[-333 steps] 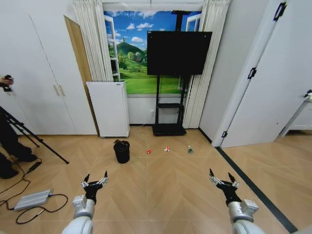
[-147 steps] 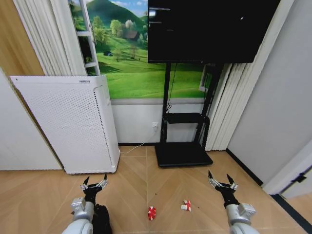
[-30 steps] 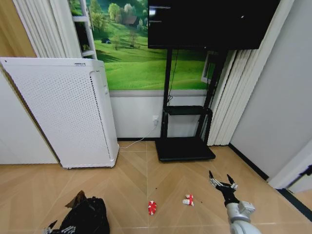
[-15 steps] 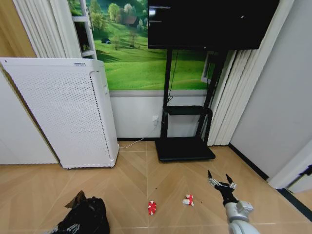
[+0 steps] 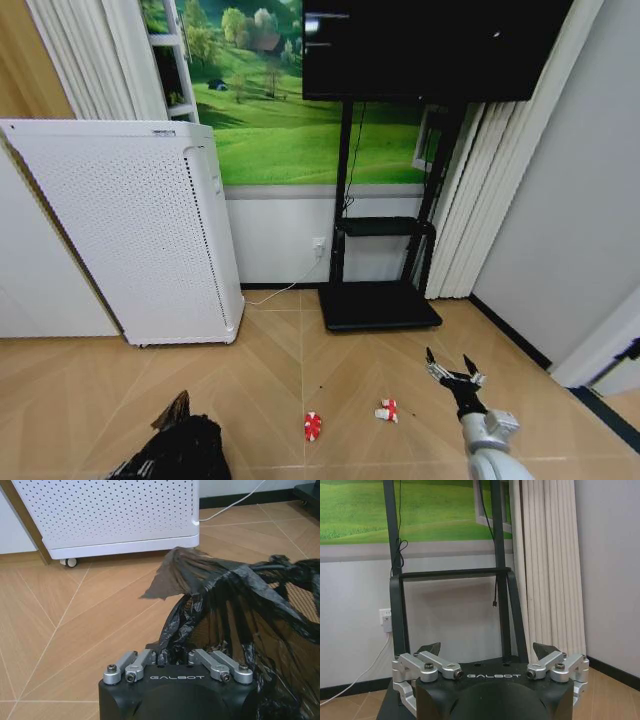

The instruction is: Pick up the trash bin and place the garbage on the floor into it.

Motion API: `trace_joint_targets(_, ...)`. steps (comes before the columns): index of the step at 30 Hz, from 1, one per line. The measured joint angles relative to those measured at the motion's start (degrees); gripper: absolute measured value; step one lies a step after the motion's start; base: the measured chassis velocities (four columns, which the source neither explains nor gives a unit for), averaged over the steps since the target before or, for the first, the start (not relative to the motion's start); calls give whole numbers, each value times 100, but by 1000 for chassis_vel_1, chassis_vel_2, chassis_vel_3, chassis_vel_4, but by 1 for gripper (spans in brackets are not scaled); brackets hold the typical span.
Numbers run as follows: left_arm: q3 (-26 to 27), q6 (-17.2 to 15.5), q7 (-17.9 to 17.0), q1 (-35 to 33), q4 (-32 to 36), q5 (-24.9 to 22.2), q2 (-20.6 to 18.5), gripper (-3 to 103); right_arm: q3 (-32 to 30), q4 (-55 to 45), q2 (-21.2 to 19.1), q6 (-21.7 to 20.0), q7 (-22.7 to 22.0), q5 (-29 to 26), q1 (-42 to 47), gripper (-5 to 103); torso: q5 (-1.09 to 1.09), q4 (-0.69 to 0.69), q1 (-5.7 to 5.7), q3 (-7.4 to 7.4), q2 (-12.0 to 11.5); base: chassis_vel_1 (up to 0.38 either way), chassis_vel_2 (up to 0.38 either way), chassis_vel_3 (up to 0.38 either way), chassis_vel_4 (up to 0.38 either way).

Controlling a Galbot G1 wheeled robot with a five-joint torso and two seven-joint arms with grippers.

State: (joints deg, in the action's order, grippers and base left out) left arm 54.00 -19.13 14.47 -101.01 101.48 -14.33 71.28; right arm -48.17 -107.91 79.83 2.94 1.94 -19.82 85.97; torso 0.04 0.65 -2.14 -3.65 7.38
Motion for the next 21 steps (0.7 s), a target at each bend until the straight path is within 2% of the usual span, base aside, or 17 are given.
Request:
trace_joint_targets(5,-14,42,1,21,-2,84,6,15,3,3,11,9,-19,11,-10,100,0,-1,0,-1,0,0,0,0,0)
trace_joint_targets(9,-51,139,-120,50,-1,161,26,15,0,16,18,25,-62,45,-18,100,-2,-2,0,-1,0,0,0,0,0)
trace_joint_targets(13,-105,365,-359,88,108,285,91,15,-17,34,18,61,-81,93,-20,100,-22,4,-2,-3,-2,0,0,0,0)
trace_joint_targets(16,-112,542,-491,118,351,336,139,10,-16,28,33,66,-82,120,1,100,-10,5,-2,-3,-2,0,0,0,0)
trace_joint_targets(21,-133,617,-778,211,791,428,167,6,-20,-5,46,88,-83,193,50,100,-7,1,-2,-3,-2,0,0,0,0)
